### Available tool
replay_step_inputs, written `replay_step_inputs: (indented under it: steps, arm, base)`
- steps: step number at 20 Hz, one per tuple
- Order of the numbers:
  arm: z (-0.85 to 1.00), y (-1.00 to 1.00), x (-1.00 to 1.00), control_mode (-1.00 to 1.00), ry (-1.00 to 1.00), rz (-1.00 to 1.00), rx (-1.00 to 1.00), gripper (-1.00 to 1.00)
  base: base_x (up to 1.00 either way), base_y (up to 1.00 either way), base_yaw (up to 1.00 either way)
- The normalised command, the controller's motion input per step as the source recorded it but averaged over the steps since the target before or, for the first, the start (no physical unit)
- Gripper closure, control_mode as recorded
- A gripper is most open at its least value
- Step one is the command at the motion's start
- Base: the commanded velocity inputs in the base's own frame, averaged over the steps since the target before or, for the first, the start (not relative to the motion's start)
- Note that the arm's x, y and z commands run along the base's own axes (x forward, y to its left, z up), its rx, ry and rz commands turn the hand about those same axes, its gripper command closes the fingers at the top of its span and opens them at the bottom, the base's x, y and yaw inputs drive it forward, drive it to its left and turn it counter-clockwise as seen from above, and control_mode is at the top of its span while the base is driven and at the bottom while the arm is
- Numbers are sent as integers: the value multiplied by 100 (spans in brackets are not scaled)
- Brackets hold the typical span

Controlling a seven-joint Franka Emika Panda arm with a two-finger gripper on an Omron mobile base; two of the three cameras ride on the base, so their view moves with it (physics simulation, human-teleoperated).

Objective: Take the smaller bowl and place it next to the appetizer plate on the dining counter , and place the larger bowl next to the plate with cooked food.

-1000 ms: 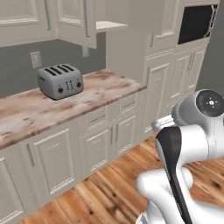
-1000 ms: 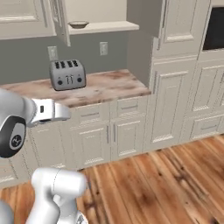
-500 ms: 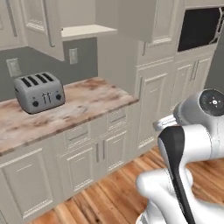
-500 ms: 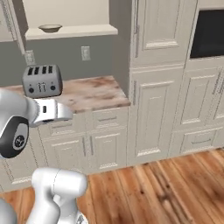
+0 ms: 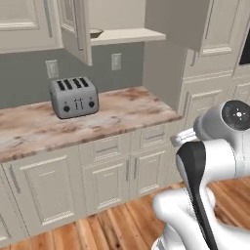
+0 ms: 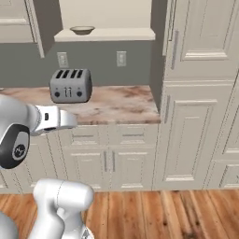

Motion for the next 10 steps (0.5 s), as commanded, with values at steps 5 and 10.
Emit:
replay_step_inputs:
  steps: [5, 10]
  arm:
    - [0, 0, 0, 100, 0, 0, 0, -100]
    - [0, 0, 0, 100, 0, 0, 0, -100]
  base:
    - [48, -64, 32]
    - [44, -76, 25]
